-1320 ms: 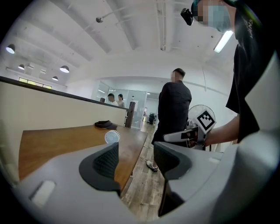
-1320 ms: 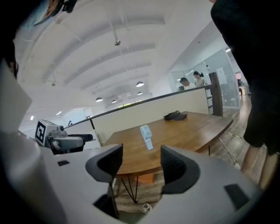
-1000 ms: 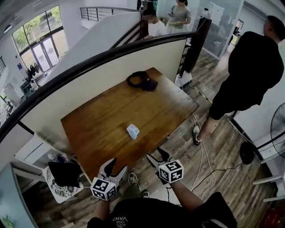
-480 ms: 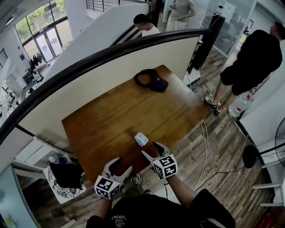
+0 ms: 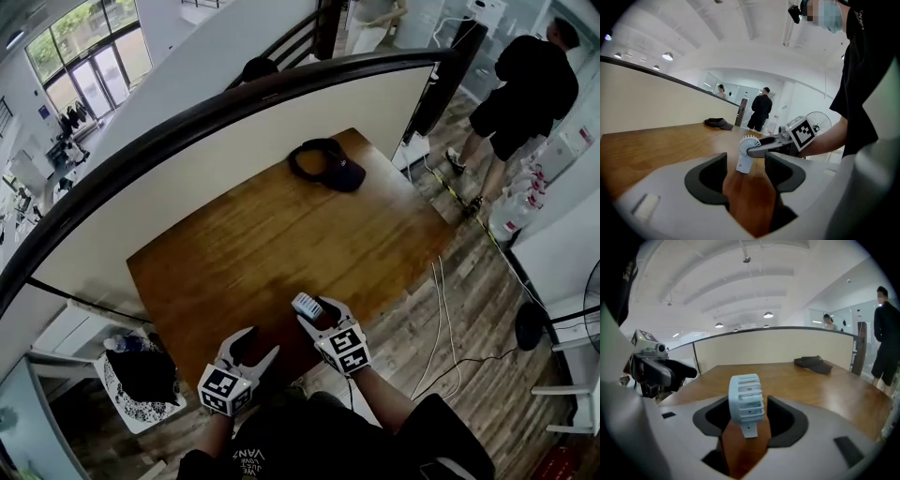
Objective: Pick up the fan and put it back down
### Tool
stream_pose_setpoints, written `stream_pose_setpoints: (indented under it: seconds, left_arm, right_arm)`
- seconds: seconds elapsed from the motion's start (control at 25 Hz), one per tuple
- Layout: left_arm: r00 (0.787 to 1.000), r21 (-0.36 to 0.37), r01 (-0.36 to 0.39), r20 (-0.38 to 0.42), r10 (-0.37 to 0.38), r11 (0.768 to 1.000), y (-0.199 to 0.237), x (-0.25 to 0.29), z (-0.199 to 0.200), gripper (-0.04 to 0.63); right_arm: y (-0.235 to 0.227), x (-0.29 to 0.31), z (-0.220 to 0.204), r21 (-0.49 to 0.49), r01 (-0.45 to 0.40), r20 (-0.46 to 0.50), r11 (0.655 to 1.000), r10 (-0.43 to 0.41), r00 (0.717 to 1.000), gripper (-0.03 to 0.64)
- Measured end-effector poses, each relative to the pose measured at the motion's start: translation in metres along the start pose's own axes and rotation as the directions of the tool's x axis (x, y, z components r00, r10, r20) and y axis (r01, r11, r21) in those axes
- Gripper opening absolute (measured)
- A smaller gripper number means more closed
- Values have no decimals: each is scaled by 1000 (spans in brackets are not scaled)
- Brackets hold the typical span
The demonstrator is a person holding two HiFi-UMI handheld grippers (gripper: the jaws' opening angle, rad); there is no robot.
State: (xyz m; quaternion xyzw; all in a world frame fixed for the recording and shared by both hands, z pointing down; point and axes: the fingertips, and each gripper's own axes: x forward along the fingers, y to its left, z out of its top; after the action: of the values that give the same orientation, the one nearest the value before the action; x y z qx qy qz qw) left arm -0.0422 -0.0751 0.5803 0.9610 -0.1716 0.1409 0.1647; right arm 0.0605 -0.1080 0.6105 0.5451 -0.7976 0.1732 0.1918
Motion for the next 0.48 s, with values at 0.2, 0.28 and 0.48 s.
stream_pose_setpoints:
  seconds: [0.2, 0.28, 0.48]
  left_arm:
    - [1000, -10, 24, 3, -24, 1000, 8, 10, 7, 236]
    - [1000, -6, 24, 7, -24, 1000, 11, 12, 9, 236]
    - [1000, -29, -10, 9, 11, 1000, 22, 24, 18, 236]
  right_arm:
    - [-6, 3, 1, -24, -6, -23, 1000, 6, 1000, 189]
    - [-11, 1, 3, -30, -8, -31, 1000, 8, 999, 187]
    - [-38, 0, 16, -52, -21, -26, 998, 20, 999, 187]
